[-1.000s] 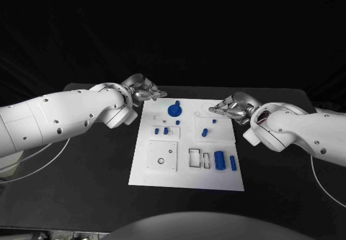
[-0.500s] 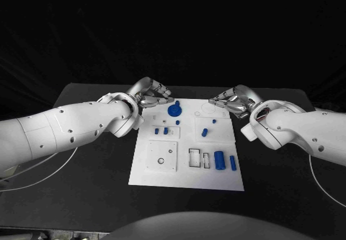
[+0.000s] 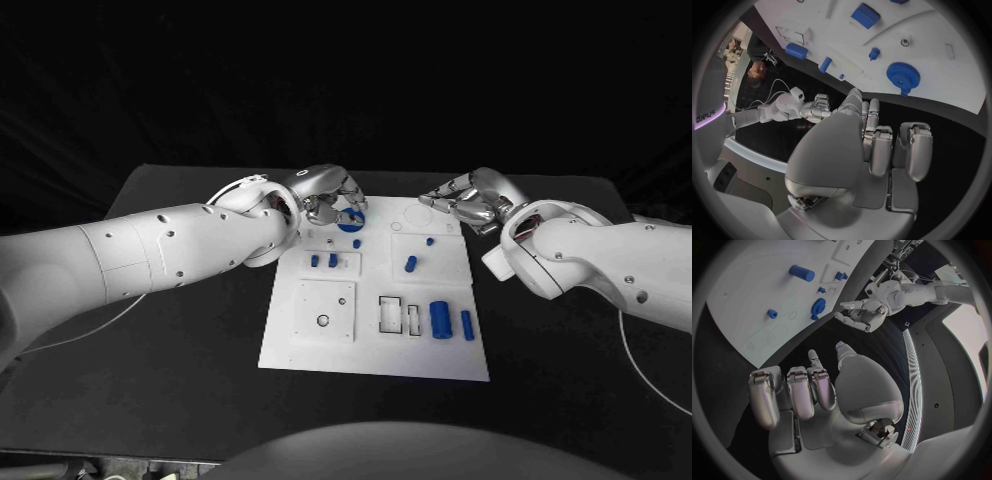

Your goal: Assemble the parts on the task board

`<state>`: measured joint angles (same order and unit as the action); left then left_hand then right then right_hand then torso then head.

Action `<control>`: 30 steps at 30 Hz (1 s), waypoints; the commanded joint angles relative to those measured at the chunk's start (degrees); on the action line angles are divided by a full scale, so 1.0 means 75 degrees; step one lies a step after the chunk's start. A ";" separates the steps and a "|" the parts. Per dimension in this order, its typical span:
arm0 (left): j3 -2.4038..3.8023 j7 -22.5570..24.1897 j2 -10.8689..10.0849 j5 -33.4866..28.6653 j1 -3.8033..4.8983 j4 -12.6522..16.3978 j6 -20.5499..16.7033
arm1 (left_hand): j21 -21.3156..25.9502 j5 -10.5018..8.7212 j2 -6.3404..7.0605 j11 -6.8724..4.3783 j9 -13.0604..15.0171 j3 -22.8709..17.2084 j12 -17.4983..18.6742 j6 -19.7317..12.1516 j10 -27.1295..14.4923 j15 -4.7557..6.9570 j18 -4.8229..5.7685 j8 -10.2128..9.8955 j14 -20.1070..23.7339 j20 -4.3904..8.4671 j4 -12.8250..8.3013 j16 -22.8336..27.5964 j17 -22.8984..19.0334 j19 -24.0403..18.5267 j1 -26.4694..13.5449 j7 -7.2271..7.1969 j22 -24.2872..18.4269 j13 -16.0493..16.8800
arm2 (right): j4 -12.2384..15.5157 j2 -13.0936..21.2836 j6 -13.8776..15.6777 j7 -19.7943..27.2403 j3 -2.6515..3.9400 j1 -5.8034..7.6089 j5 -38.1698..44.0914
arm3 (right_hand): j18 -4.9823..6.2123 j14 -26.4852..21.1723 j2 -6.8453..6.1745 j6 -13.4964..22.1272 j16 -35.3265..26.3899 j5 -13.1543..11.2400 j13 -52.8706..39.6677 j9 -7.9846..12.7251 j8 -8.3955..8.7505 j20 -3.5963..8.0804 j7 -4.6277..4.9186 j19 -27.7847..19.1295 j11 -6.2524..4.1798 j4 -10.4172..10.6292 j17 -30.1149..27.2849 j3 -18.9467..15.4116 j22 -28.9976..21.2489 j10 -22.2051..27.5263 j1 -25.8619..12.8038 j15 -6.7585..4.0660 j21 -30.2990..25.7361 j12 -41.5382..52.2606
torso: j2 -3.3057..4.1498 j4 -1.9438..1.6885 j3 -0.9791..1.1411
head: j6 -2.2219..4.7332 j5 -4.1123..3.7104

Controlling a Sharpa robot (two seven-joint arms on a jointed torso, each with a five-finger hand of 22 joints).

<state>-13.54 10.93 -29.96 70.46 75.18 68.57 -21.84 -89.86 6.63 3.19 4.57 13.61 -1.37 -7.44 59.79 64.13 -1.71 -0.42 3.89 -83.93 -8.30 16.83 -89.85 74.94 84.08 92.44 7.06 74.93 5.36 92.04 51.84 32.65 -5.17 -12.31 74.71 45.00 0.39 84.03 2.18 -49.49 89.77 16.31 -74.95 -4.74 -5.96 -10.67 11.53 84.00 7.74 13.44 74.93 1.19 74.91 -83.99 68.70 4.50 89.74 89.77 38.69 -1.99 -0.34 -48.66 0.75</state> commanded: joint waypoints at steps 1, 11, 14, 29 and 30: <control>0.0004 0.0092 0.0083 0.1042 -0.0004 -0.0069 0.0871 | -0.0018 -0.0059 -0.0014 0.0007 -0.0066 -0.0085 0.0081 0.0080 0.0100 0.0043 0.0056 -0.0003 -0.0809 0.0049 -0.0013 -0.0019 0.2008 0.0789 0.0116 -0.0020 0.2009 -0.0111 | -0.0004 -0.0005 0.0019 0.0103 0.0001 -0.0007 0.0004 | -0.0051 0.0796 0.0020 -0.0056 0.0031 0.0013 -0.2007 -0.0013 -0.0044 -0.0019 0.0021 0.0800 -0.0014 -0.0011 0.2010 -0.0048 0.2012 -0.0801 0.0078 0.0000 0.0034 0.0030 | -0.0009 -0.0007 0.0001 | -0.0027 -0.0005; 0.0005 -0.0011 0.0213 0.1460 -0.0010 -0.0198 0.1487 | -0.0018 -0.0262 0.0029 0.0071 -0.0252 -0.0212 0.0327 -0.0005 0.0059 -0.0004 0.0056 -0.0042 -0.0809 0.0042 -0.0010 -0.0019 0.2008 0.0789 0.0193 0.0001 0.2009 -0.0251 | -0.0009 -0.0008 0.0004 0.0075 0.0001 -0.0009 0.0005 | -0.0051 0.0796 0.0023 -0.0055 0.0031 0.0012 -0.2007 -0.0012 -0.0044 -0.0019 0.0025 0.0800 -0.0013 -0.0008 0.2010 -0.0050 0.2012 -0.0801 0.0077 0.0000 0.0034 0.0030 | -0.0017 -0.0013 -0.0003 | -0.0027 -0.0004; 0.0005 -0.0050 0.0226 0.1539 -0.0012 -0.0213 0.1535 | -0.0018 -0.0271 0.0028 0.0081 -0.0274 -0.0227 0.0356 -0.0022 0.0043 -0.0013 0.0056 -0.0043 -0.0809 0.0039 -0.0009 -0.0019 0.2008 0.0789 0.0193 0.0015 0.2009 -0.0252 | -0.0011 -0.0007 0.0000 0.0069 0.0001 -0.0009 0.0005 | -0.0051 0.0796 0.0023 -0.0055 0.0031 0.0012 -0.2007 -0.0012 -0.0044 -0.0019 0.0025 0.0800 -0.0013 -0.0008 0.2010 -0.0050 0.2012 -0.0801 0.0077 0.0000 0.0034 0.0030 | -0.0017 -0.0009 -0.0004 | -0.0019 -0.0006; 0.0005 -0.0385 0.0328 0.1966 -0.0054 -0.0323 0.1627 | -0.0018 -0.0286 -0.0008 0.0092 -0.0530 -0.0648 0.0521 -0.0180 -0.0263 -0.0041 0.0056 -0.0024 -0.0809 0.0008 -0.0027 -0.0019 0.2008 0.0789 0.0545 0.0069 0.2009 -0.0254 | -0.0023 -0.0034 -0.0035 0.0033 0.0001 -0.0022 0.0007 | -0.0051 0.0796 0.0023 -0.0055 0.0031 0.0012 -0.2007 -0.0012 -0.0044 -0.0019 0.0025 0.0800 -0.0013 -0.0008 0.2010 -0.0050 0.2012 -0.0801 0.0077 0.0000 0.0034 0.0030 | -0.0013 -0.0009 -0.0006 | -0.0006 -0.0010; 0.0005 -0.0415 0.0340 0.2020 -0.0060 -0.0332 0.1627 | -0.0018 -0.0286 -0.0008 0.0090 -0.0544 -0.0690 0.0520 -0.0182 -0.0281 -0.0042 0.0056 -0.0024 -0.0809 0.0008 -0.0028 -0.0019 0.2008 0.0789 0.0581 0.0072 0.2009 -0.0254 | -0.0021 -0.0034 -0.0038 0.0029 0.0001 -0.0023 0.0008 | -0.0051 0.0796 0.0023 -0.0055 0.0031 0.0012 -0.2007 -0.0012 -0.0044 -0.0019 0.0025 0.0800 -0.0013 -0.0008 0.2010 -0.0050 0.2012 -0.0801 0.0077 0.0000 0.0034 0.0030 | -0.0012 -0.0007 -0.0006 | -0.0011 -0.0010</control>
<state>-13.54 9.12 -27.62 83.20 74.77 66.10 -10.84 -89.86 4.76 3.30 5.18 9.51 -6.51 -3.77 58.83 62.42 -1.72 -0.43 3.89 -83.93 -8.30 16.63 -89.85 74.92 84.08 96.51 7.56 74.92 3.54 91.87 51.63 32.69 -5.16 -12.31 74.58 44.89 0.38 84.03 2.17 -49.49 89.77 16.31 -74.93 -4.77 -5.96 -10.67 11.53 84.00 7.74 13.43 74.91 1.19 74.95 -83.99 68.70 4.50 89.74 89.77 38.55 -2.06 -0.37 -48.74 0.71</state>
